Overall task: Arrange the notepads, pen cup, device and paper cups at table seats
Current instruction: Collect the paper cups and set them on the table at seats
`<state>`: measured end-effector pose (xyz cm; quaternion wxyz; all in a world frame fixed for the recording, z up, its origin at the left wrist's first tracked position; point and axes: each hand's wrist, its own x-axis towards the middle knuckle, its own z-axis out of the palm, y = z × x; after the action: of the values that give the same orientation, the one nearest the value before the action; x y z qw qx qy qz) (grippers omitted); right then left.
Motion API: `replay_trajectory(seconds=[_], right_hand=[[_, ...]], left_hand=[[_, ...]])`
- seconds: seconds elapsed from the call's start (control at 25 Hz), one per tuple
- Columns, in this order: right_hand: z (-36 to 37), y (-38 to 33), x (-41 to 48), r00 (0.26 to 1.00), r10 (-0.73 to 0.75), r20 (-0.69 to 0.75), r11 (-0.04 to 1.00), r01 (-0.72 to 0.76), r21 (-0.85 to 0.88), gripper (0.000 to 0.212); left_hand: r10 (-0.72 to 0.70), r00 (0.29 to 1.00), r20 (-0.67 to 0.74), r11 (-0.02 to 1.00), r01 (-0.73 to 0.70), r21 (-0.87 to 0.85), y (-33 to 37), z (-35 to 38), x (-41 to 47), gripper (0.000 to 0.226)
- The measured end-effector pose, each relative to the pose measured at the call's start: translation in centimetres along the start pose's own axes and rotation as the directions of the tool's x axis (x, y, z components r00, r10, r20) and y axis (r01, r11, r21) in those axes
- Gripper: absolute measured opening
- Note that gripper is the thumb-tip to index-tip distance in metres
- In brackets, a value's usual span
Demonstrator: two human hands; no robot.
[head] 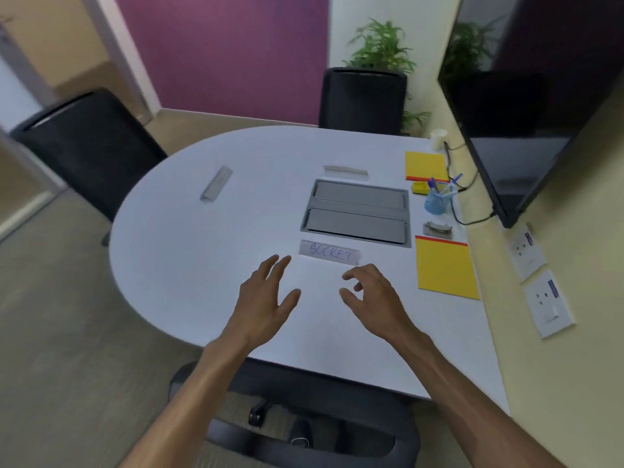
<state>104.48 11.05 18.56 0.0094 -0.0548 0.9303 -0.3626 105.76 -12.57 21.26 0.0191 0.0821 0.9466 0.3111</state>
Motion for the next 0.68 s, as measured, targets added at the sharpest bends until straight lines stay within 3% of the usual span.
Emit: replay_trajectory(seconds=[0.16, 0.28, 0.36, 0.48, 0.56, 0.68], right_hand=[[0.9, -4.2, -0.5, 0.989, -0.121, 0.086, 0.993, 0.119, 0.022, 0.029], [3.0, -9.0, -1.5, 0.944, -0.260, 0.204, 0.966, 0.257, 0.041, 0.029], [3.5, -11.0, -1.2, 0.929, -0.303, 0.210, 0.953, 0.299, 0.052, 0.029], [6.8, -16.3, -0.7, 0.851, -0.425, 0.309, 0.901, 0.430, 0.055, 0.029], [8.4, -18.2, -0.3, 0.817, -0.479, 0.321, 0.870, 0.491, 0.048, 0.031], [14.4, -23.6, 1.3, 0.701, -0.569, 0.430, 0.785, 0.619, 0.028, 0.034]], left_hand=[[-0.115, 0.982, -0.147, 0.993, 0.115, -0.011, -0.9, -3.0, -4.7, 0.060], [-0.242, 0.928, -0.283, 0.970, 0.234, -0.062, -2.3, -6.0, -10.5, 0.064], [-0.288, 0.904, -0.316, 0.957, 0.268, -0.106, -2.9, -7.2, -11.9, 0.069], [-0.384, 0.818, -0.428, 0.922, 0.364, -0.131, -6.1, -10.6, -15.7, 0.074], [-0.397, 0.801, -0.448, 0.913, 0.394, -0.104, -7.7, -11.8, -16.8, 0.074], [-0.483, 0.702, -0.524, 0.859, 0.497, -0.126, -12.9, -14.9, -19.8, 0.074]])
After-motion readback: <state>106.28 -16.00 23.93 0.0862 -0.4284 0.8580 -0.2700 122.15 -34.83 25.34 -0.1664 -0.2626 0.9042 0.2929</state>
